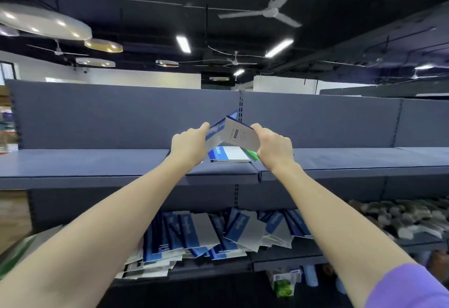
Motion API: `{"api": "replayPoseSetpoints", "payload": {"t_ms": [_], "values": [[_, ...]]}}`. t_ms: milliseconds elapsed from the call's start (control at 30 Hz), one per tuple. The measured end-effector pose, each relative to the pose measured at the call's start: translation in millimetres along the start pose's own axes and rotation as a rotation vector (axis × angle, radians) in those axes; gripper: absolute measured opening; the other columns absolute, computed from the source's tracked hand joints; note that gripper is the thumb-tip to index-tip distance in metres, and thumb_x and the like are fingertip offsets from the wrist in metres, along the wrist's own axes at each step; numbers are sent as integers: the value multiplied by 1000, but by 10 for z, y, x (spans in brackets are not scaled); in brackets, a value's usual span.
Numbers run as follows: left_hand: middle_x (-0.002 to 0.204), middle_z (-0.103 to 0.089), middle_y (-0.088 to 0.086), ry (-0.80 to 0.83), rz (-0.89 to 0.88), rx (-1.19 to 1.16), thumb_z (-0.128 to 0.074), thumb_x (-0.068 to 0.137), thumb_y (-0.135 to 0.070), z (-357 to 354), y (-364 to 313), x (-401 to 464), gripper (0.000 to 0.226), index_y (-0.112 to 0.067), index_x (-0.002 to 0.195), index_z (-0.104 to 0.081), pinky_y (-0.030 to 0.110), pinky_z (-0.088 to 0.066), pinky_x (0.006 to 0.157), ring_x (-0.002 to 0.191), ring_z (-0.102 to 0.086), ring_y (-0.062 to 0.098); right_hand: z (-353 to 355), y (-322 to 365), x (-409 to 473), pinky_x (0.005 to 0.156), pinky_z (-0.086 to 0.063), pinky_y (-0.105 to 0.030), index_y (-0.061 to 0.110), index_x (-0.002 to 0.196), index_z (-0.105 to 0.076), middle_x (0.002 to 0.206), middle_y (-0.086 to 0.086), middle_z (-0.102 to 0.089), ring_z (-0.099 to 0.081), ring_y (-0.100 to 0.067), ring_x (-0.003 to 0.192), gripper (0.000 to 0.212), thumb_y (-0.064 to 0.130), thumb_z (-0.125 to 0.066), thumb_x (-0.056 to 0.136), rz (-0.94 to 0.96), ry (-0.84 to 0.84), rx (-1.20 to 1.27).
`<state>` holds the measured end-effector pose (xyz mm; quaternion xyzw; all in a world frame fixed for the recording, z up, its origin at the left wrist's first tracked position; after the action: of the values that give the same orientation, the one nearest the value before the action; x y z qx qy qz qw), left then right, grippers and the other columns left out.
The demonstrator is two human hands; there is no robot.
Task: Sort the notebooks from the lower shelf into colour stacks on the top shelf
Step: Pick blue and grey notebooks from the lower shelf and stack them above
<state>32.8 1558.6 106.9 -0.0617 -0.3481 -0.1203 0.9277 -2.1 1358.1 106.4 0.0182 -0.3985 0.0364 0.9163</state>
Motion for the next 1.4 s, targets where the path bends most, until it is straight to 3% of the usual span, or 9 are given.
{"api": "replayPoseSetpoints", "payload": {"t_ms": [233, 367, 467, 567, 733, 900, 1033, 1233, 1400], "values": [[84, -60, 5, -8, 28, 136, -53, 92, -14, -387, 239, 391, 20, -18, 107, -40, 31, -29, 58, 66, -49, 30, -701, -31, 395, 57, -32, -30, 26, 139, -37, 96, -2, -59, -54, -30, 70, 61, -3, -49, 86, 28, 36, -98], [75, -47, 3, 3, 38, 181, -47, 86, -1, -675, 286, 637, 27, -16, 108, -42, 32, -31, 60, 68, -49, 31, -1102, 11, 621, 51, -22, -30, 23, 140, -36, 91, 0, -45, -46, -26, 73, 65, -6, -49, 84, 127, 80, -210], [75, -49, 2, -15, 38, 233, -44, 83, 4, -897, 311, 824, 35, -16, 112, -44, 32, -30, 58, 66, -49, 30, -1337, 2, 801, 61, -29, -32, 21, 141, -35, 92, -2, -41, -44, -26, 78, 63, -5, -49, 85, 173, 127, -270], [76, -48, 2, 2, 62, 251, -44, 82, 6, -1138, 353, 992, 39, -16, 115, -43, 32, -28, 57, 66, -49, 30, -1619, -17, 985, 69, -32, -33, 21, 140, -36, 104, -5, -54, -54, -28, 93, 61, -2, -54, 87, 179, 198, -271], [80, -54, 3, 34, 77, 245, -46, 79, 7, -1476, 398, 1138, 36, -18, 104, -37, 32, -28, 58, 67, -47, 31, -2141, 48, 1110, 74, -35, -32, 20, 117, -55, 116, -7, -62, -60, -30, 101, 32, 4, -50, 89, 125, 378, -138], [82, -51, 2, 78, 64, 194, -44, 80, 6, -1684, 390, 1201, 35, -17, 106, -40, 33, -30, 63, 71, -46, 31, -2287, -3, 1227, 72, -39, -31, 21, 90, -61, 92, -2, -62, -55, -27, 84, 12, 29, -56, 82, -34, 516, 68], [96, -64, 2, 93, 44, 141, -48, 85, -1, -1900, 414, 1147, 27, -21, 103, -42, 33, -29, 64, 74, -45, 31, -2428, -206, 1223, 68, -41, -32, 21, 67, -48, 74, 2, -54, -52, -25, 82, 35, 51, -52, 86, -128, 654, 303], [97, -65, 3, 58, 46, 97, -46, 83, 2, -1894, 425, 1169, 34, -20, 108, -50, 34, -31, 66, 83, -57, 33, -2409, -233, 1005, 99, -48, -42, 41, 95, -65, 111, 8, -65, -57, -24, 106, 32, 61, -41, 90, -46, 715, 253], [90, -61, 0, 75, 61, 88, -47, 80, 5, -1889, 396, 1159, 33, -22, 99, -48, 34, -30, 65, 75, -47, 29, -2306, -19, 923, 102, -42, -45, 42, 67, -50, 90, 11, -56, -41, -24, 109, 42, 65, -32, 96, -47, 765, 202]]}}
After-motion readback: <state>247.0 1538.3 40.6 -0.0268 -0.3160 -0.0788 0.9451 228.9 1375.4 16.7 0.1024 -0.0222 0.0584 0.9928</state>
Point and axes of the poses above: each hand's wrist, its own x-axis towards the middle knuckle, its own z-axis out of the back of the hand, y = z × x, the point moved 9 cm from there along x, towards the middle knuckle
